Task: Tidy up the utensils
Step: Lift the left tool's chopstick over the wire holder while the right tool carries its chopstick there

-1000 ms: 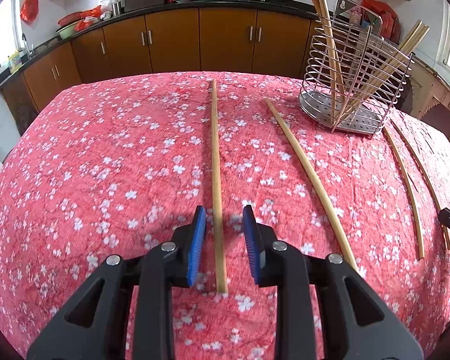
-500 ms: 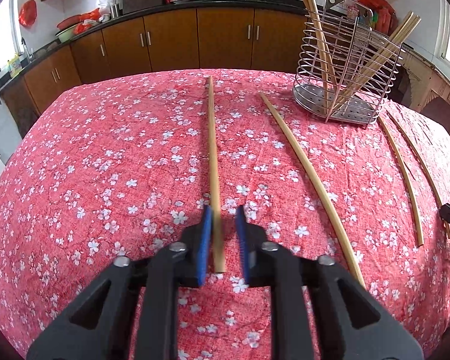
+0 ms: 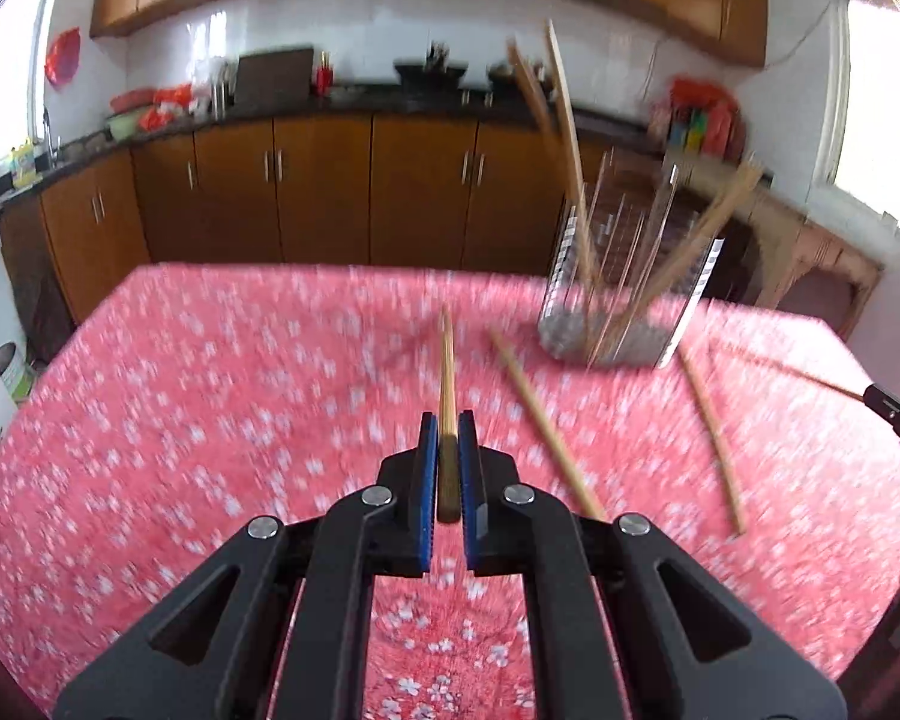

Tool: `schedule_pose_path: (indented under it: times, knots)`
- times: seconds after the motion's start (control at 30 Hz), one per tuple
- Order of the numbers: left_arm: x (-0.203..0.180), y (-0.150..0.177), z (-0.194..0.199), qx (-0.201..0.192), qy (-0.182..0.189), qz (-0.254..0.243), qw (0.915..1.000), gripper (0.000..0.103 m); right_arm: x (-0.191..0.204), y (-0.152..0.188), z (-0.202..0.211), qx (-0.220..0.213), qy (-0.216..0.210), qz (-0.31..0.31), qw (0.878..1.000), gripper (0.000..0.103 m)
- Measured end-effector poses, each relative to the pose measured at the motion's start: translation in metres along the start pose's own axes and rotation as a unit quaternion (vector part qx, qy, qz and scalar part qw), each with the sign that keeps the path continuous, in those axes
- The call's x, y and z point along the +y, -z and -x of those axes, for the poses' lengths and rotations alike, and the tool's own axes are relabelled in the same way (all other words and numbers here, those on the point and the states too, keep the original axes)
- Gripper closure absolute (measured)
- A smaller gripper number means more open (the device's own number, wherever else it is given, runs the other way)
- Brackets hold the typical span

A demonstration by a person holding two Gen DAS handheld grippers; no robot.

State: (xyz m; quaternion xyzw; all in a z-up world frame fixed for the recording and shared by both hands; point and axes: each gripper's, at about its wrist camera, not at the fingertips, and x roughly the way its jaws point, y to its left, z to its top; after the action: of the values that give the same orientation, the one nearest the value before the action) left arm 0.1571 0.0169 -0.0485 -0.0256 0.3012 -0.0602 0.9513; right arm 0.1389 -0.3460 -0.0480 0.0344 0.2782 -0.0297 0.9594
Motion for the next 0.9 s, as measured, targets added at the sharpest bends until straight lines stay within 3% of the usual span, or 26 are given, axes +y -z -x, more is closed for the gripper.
schedule_pose_path:
  times: [0.2,0.43,0.9]
  knots:
    - [0.012,-0.036,0.029,-0.055,0.017,0.037,0.9976,0.096,-0.003,-0.04,0.026,-0.067,-0.015,-0.011,0.998,0.095]
    - [0.015,-0.068,0.051,-0.101,0.004,0.053,0.9935,0.096,-0.008,-0.077,0.048,-0.116,-0.053,-0.037,0.991,0.095]
    - [0.01,-0.089,0.064,-0.131,-0.006,0.035,0.9908,0.096,-0.003,-0.094,0.05,-0.129,-0.065,-0.044,0.989,0.095]
